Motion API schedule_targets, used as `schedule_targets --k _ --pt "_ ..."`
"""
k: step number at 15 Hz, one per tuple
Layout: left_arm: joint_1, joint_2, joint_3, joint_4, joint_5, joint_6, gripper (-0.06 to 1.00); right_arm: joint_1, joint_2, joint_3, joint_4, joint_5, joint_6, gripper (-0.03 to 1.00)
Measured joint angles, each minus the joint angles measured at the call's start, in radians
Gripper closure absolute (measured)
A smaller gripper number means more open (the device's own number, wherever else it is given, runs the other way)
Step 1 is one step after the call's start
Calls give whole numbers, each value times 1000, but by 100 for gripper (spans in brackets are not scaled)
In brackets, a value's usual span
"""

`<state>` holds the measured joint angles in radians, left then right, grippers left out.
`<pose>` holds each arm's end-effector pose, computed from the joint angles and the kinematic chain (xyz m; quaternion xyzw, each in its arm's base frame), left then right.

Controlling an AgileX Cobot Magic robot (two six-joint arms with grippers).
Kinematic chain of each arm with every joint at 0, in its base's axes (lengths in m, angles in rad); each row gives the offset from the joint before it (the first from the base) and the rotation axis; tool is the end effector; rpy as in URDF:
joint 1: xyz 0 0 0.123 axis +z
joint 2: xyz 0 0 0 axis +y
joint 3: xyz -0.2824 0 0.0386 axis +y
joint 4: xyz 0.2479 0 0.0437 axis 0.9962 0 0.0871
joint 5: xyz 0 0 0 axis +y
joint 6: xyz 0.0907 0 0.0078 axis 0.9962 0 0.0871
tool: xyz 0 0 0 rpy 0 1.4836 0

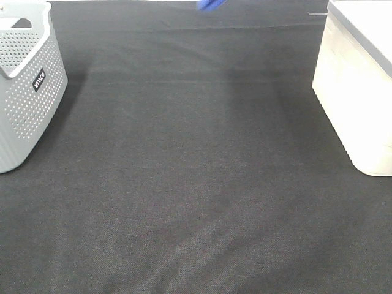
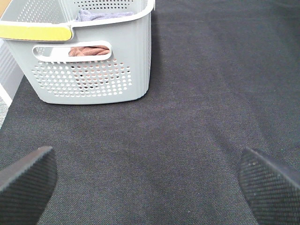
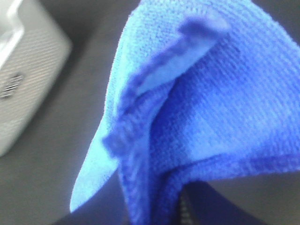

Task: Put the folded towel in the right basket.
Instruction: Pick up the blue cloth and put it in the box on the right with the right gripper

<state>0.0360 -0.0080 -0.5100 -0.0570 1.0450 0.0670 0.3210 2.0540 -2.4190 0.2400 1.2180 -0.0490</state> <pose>-0.0065 -0.0047 0.2813 0.0142 0.8439 -0.0009 0.5364 0.4166 0.1599 0.4235 -0.1739 0.8968 0.1712 0.3691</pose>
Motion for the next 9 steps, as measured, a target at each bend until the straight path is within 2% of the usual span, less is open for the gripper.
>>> schedule_targets --k 2,3,4,5,9 --pt "0 0 0 0 0 0 -4 -56 -79 -1 -113 0 6 79" --pt "0 0 0 0 0 0 -4 -114 -102 -1 -133 0 7 79" --pt "0 0 0 0 0 0 -4 -176 -113 -1 -142 0 7 79" --pt "0 0 0 0 0 0 -4 -275 -113 10 -149 -1 7 79" --pt "0 0 0 0 0 0 -4 -491 -109 203 -166 -1 8 79"
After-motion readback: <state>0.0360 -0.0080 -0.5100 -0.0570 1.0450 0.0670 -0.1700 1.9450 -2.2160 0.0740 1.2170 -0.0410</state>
